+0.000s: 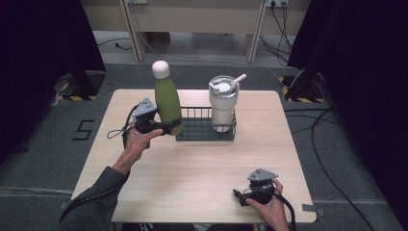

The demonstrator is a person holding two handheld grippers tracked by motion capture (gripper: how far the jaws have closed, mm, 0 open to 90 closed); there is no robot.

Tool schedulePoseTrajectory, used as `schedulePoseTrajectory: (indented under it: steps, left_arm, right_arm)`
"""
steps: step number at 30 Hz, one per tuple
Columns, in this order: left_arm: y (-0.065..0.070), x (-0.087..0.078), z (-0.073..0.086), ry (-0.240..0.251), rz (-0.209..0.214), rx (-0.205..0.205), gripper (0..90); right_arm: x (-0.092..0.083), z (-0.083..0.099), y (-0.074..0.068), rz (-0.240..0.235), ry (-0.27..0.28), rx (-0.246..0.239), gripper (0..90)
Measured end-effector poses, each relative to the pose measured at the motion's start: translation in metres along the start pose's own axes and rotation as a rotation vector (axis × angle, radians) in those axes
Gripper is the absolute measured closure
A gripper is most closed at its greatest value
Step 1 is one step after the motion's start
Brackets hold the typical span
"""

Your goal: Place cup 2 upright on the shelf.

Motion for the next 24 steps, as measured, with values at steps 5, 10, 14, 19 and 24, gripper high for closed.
schedulePoseTrajectory:
  steps: [5, 10, 14, 19, 24]
  left_arm:
    - [-0.006, 0.015, -0.006, -0.003, -0.015, 0.007, 20.6]
    - [-0.015, 0.029, -0.01, -0.004, -0.028, -0.003, 20.6]
    - [-0.02, 0.038, -0.014, 0.008, -0.037, -0.018, 20.6]
    - [-0.022, 0.049, -0.018, 0.009, -0.042, -0.024, 20.7]
    - [-0.02, 0.059, -0.019, 0.012, -0.042, -0.025, 20.6]
  right_arm:
    - [0.0, 0.0, 0.0, -0.001, 0.0, 0.0, 4.2]
    - [0.0, 0.0, 0.0, -0.001, 0.0, -0.001, 4.2]
    - [0.0, 0.0, 0.0, -0.001, 0.0, -0.001, 4.2]
    - [0.0, 0.0, 0.0, -0.001, 0.0, -0.001, 4.2]
    - [0.0, 0.0, 0.0, -0.001, 0.0, -0.002, 4.1]
Point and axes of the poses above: each handheld gripper's, and its own axes: x roughly forward along the jaws, z roughly out of its underside, y roughly to its right, the point moved 8 cm from there along x, roughly forward along the jaws, and after that the axes turned 3 degrees about x, right-handed, at the moved point
